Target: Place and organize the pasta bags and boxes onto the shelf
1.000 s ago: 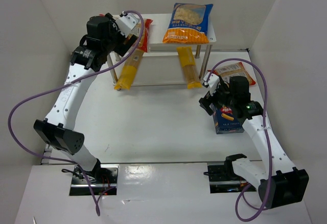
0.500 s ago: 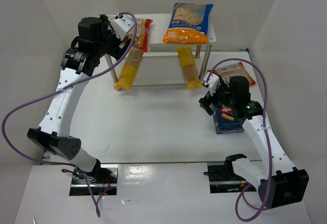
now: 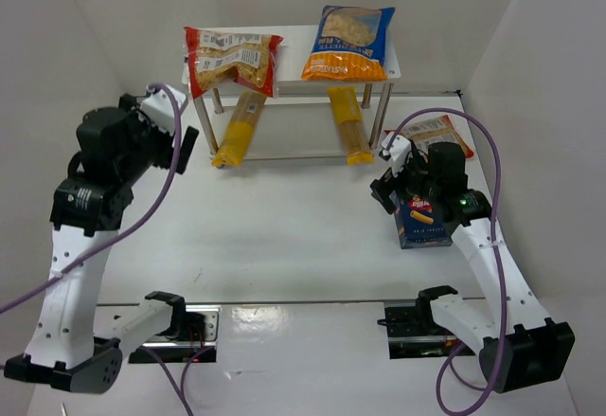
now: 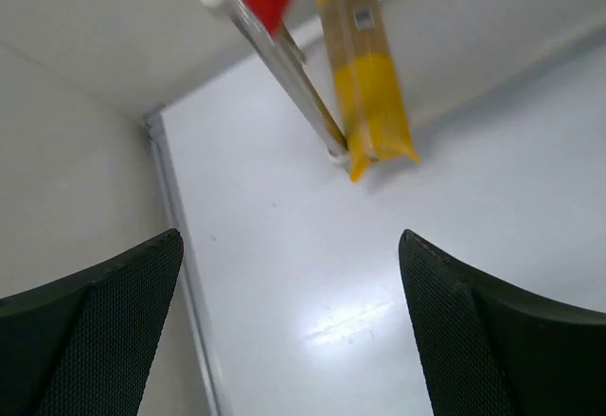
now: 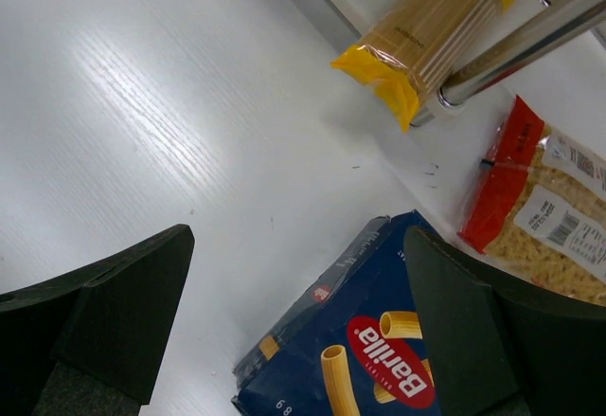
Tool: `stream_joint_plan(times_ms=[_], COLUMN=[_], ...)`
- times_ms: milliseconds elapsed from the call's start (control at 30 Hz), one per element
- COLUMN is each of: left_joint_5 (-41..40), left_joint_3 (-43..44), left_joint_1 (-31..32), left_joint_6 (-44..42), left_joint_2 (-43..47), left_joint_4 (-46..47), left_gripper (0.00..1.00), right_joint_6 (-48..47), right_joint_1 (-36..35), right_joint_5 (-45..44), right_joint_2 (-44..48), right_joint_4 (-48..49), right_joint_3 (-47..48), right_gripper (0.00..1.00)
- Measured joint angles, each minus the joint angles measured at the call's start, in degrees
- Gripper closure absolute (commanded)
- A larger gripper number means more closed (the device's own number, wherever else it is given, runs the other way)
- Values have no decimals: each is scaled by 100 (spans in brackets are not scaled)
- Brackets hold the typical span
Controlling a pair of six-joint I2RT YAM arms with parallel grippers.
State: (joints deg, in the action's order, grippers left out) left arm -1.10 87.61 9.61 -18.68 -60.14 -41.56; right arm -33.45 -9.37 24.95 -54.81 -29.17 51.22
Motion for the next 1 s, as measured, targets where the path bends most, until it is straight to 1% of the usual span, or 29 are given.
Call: stream_joint_plan(times_ms=[133, 200, 333, 433, 500, 600, 700, 867, 1000], left_joint_5=[282, 522, 826, 994, 1110, 1123, 999, 629, 479], left_joint_3=[-1355, -1939, -2603, -2837, -3075, -3416, -3532, -3539, -3587], left_joint_1=[-249, -442, -955, -1239, -1445, -1661, -1744, -1875, -1945], left_joint_6=[402, 566, 857, 1008, 1093, 1193, 1322, 1462, 1469], left_joint_2=[673, 850, 1246, 1582, 1777, 1971, 1991, 2011, 2052], left_joint_4=[-96, -111, -81, 57, 317, 498, 544, 597, 717], left_gripper=[0, 0, 0, 0, 0, 0, 0, 0, 0], right_joint_6=[323, 540, 1036, 1320, 1447, 1578, 1676, 1893, 1974], right_joint_1=[2, 2, 39, 146, 245, 350, 422, 450, 455], right_joint_5=[-234, -389, -739, -935, -990, -1104, -1266, -2009, -2334], right_joint_2=[2, 4, 79, 260, 455, 719, 841, 859, 813], right_joint_4=[-11, -37, -157, -225, -221, -225, -214, -103, -96], right_joint_3=[39, 68, 120, 120, 109, 74, 52, -184, -264], right_gripper=[0, 0, 0, 0, 0, 0, 0, 0, 0])
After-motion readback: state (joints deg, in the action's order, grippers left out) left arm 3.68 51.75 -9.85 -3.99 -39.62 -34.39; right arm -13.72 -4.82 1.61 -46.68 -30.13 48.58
